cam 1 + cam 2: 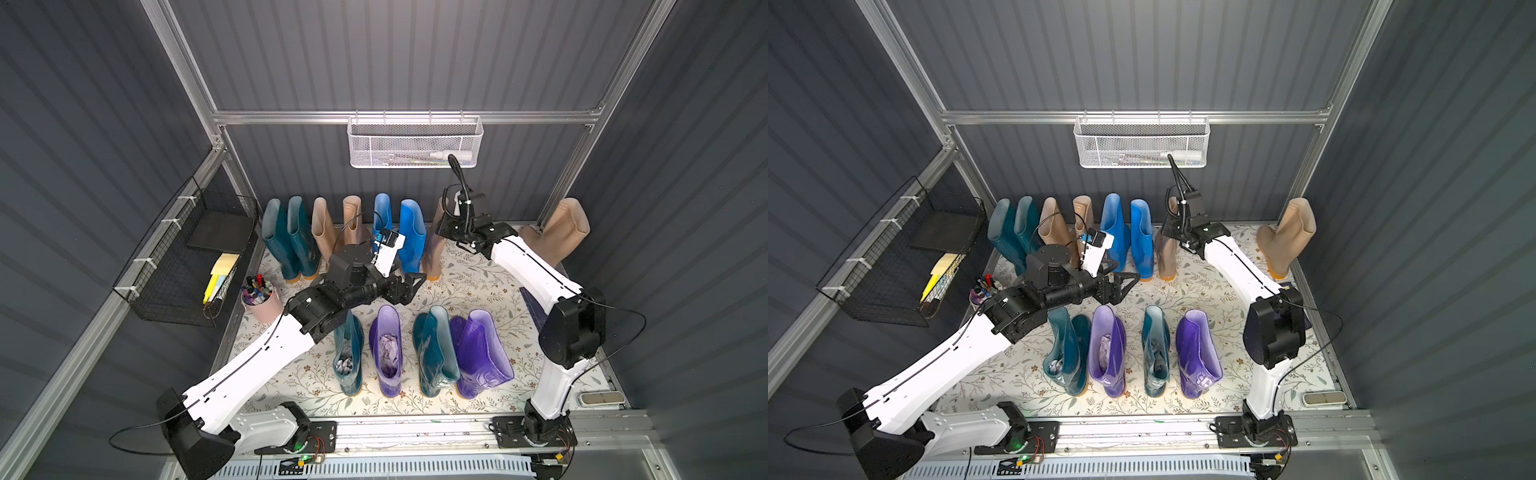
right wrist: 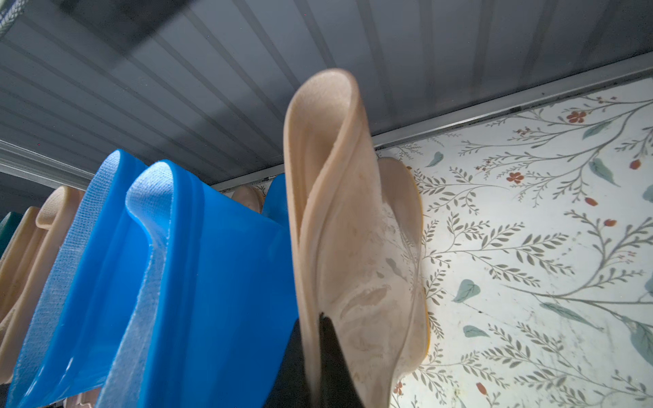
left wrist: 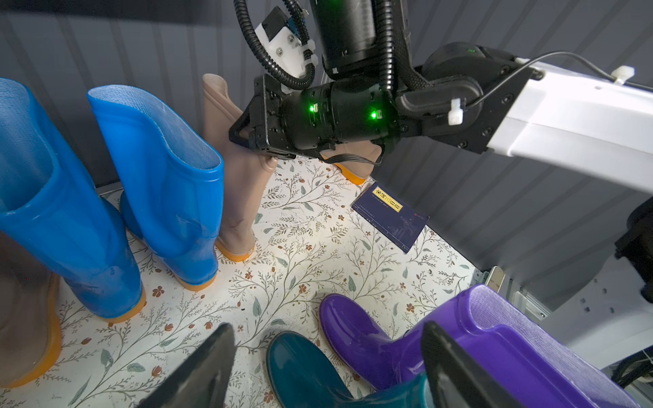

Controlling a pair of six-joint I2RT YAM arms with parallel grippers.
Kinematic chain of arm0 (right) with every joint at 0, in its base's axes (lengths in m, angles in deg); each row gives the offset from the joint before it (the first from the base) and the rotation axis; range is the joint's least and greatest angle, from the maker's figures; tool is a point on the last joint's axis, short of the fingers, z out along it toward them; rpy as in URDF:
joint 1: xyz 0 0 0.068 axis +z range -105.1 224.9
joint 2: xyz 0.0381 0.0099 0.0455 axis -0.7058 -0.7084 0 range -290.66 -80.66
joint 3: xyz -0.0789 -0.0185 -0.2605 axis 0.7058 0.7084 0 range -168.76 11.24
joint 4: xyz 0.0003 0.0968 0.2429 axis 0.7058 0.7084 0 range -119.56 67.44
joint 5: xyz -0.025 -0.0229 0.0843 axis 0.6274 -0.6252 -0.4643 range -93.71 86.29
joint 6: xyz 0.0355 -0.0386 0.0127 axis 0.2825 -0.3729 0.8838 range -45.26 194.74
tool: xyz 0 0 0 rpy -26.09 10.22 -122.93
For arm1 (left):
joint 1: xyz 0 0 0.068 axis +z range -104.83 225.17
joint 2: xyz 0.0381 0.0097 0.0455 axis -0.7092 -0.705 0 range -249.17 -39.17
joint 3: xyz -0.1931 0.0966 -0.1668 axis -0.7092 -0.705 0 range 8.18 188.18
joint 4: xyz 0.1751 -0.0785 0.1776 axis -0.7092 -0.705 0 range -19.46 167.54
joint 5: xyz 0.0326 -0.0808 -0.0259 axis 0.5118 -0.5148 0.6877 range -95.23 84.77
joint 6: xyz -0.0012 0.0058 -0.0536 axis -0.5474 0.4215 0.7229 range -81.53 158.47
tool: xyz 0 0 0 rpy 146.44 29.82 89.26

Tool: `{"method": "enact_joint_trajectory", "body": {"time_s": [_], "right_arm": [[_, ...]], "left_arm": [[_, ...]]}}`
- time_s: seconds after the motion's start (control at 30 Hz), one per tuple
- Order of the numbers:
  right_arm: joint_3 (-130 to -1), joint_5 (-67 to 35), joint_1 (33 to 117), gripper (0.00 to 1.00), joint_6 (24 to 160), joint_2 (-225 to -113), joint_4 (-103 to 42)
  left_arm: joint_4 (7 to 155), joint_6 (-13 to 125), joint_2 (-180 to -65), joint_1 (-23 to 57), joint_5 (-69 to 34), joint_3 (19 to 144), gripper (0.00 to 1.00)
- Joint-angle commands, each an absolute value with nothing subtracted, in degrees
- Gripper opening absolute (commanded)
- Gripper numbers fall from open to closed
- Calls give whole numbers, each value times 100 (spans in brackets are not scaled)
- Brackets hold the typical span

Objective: Match and arrange rain boots in pairs
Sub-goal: Move the rain boot to the center of the board.

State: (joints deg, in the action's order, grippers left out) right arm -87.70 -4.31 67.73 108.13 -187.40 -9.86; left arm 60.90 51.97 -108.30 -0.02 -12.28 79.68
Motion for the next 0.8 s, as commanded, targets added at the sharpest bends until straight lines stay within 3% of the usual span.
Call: {"method": "enact_joint_trajectory", "body": {"time_s": [0.0,0.13,0.4,0.77], "right_arm": [[-8795,-312,6836,0,10885,-18615,-1395],[-8792,-242,6862,1,10904,-18650,-1477],[-8996,-440,6874,33,10727,-18781,-1574],[-8910,-265,6889,46,10249,-18317,-1551]], "left_arm": [[6058,5122,-10871,2,-1243,7990,84],[6059,5116,-10870,-1,-1243,7990,84],[5854,5082,-10926,1,-1167,8128,87],[5791,4854,-11054,-1,-1059,8376,89]]}}
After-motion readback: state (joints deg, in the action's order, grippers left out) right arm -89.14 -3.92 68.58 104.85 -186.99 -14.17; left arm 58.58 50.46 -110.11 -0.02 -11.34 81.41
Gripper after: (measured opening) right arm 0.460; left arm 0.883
